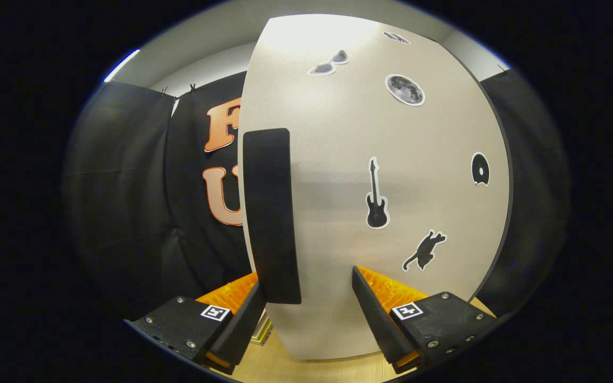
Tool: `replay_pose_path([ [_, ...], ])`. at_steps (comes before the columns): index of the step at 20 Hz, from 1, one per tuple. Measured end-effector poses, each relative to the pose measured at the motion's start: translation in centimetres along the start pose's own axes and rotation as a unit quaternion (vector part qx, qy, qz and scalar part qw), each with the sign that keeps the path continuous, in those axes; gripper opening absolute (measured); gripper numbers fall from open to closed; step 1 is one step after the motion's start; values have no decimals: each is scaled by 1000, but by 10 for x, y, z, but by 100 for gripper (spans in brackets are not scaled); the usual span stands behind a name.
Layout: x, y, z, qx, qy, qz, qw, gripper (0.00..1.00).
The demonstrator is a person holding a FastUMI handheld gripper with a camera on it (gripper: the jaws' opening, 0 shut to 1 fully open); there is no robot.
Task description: Open the shoe cabinet door, grab the shoes and put them into the shoe cabinet, then close the shoe cabinet door.
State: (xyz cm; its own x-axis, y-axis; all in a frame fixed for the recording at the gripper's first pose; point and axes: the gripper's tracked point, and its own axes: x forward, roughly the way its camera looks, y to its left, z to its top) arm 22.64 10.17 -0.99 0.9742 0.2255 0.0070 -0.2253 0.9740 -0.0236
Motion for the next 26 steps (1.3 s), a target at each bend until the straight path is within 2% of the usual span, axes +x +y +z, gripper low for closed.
replay_pose_path([
  [9, 8, -2, -2, 3, -2, -36, 999, 95],
  [16, 7, 0, -1, 8, 17, -27, 999, 95],
  [19, -17, 7, 11, 28, 4, -16, 999, 95],
  [26, -114, -12, 23, 12, -1, -37, 999, 95],
])
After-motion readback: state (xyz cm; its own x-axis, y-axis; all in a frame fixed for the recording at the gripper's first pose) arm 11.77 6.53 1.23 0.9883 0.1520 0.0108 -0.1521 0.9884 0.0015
